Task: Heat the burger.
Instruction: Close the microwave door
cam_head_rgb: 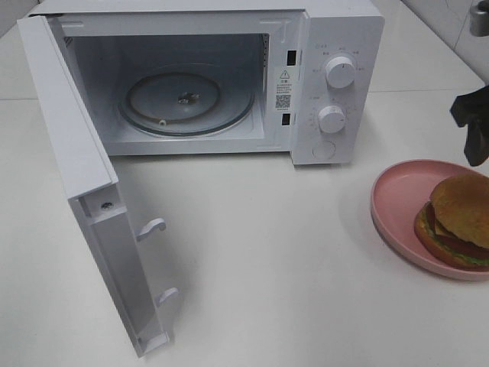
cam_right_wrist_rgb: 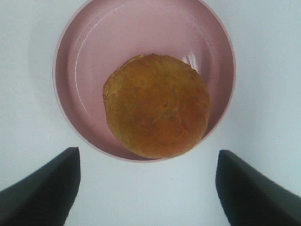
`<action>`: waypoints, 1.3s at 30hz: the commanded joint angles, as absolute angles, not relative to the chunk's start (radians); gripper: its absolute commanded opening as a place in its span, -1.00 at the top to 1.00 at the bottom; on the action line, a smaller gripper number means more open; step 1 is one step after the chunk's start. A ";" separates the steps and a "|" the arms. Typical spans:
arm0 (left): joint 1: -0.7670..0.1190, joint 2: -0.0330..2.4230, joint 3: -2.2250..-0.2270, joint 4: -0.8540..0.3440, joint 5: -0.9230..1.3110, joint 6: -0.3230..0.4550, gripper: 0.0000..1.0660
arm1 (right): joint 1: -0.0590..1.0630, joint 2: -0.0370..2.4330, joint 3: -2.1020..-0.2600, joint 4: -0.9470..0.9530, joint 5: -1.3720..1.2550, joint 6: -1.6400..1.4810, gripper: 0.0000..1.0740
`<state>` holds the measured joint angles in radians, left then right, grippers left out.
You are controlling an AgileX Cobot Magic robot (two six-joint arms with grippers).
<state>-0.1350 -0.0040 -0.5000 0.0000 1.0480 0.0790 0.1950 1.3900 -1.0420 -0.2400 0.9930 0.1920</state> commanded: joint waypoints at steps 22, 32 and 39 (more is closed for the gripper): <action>-0.132 -0.025 -0.497 -0.006 1.035 0.080 1.00 | 0.190 0.705 -0.664 -0.116 1.168 0.146 -0.38; -0.132 -0.025 -0.497 -0.006 1.035 0.080 1.00 | 0.190 0.437 -0.540 -0.107 1.087 0.093 -0.29; -0.132 -0.025 -0.497 -0.006 1.035 0.080 1.00 | 0.190 0.253 -0.501 -0.036 1.005 0.000 -0.25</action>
<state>-0.1350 -0.0040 -0.5000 0.0000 1.0480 0.0790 0.1940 0.2680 -0.5070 -0.0480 1.0240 0.0220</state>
